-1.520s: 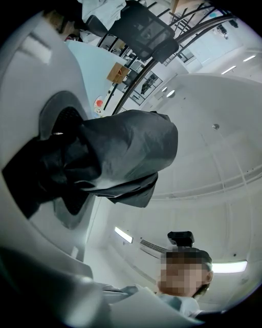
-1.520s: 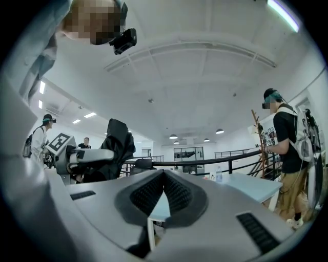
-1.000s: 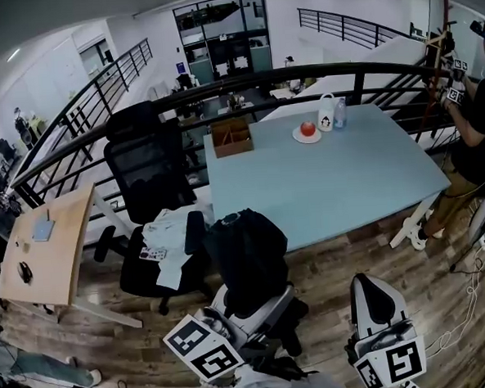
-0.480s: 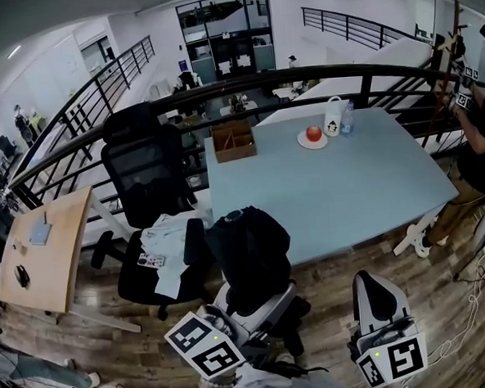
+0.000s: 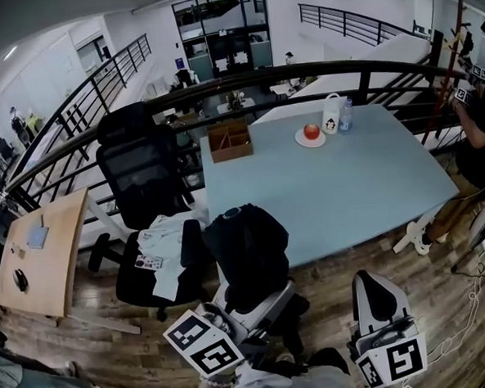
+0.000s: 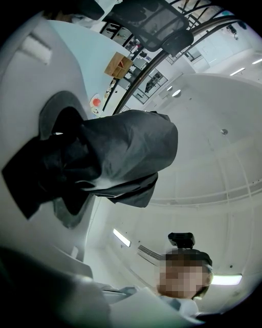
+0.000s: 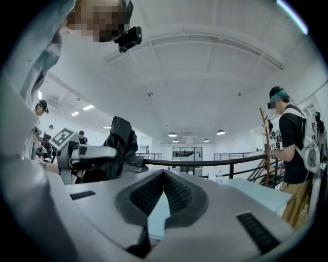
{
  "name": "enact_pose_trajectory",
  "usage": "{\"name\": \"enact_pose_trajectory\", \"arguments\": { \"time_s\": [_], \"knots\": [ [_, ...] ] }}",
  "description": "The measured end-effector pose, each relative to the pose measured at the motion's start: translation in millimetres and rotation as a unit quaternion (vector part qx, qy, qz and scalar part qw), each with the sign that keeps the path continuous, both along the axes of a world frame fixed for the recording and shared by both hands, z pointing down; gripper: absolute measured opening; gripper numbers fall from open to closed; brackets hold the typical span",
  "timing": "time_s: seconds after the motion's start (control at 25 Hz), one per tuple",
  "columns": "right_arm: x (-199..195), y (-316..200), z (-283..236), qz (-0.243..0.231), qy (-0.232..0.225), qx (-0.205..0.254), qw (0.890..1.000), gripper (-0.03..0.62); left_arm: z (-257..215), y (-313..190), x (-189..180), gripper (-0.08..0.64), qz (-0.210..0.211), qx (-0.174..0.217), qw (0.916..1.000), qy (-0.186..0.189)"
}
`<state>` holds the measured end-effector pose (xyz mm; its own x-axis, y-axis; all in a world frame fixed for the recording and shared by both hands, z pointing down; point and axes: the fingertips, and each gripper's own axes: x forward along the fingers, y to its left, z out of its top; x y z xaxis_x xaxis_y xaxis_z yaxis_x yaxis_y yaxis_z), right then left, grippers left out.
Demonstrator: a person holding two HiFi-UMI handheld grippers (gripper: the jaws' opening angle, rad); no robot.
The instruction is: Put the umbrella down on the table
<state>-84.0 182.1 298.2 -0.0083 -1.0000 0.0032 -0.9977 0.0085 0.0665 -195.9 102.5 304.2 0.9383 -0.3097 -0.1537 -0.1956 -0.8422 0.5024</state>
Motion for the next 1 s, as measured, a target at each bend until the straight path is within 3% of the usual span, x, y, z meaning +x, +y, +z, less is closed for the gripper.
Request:
{"name": "enact_pose_trajectory", "arguments": {
  "time_s": [0.28,0.48,0.8,1.0],
  "knots": [
    [8.9,-2.8,2.0,-0.003,-0.004,-0.005,1.0,-0.002,1.1,2.1,8.4,0.288,-0.001,-0.001,1.0,-0.007],
    [18.5,-25.6,-4.9,-0.031,-0.014,0.008,0.999,-0.002,-1.3,-10.8,18.8,0.288,-0.019,0.014,0.9996,-0.017],
    [51.1,-62.1,-6.9,-0.073,0.041,0.006,0.996,-0.002,-5.2,-34.7,56.5,0.288,-0.06,0.013,0.9978,-0.024],
    [82.7,-83.7,-7.6,-0.096,0.04,0.008,0.995,-0.002,-6.5,-50.2,87.2,0.288,-0.082,0.01,0.9963,-0.026]
  ]
}}
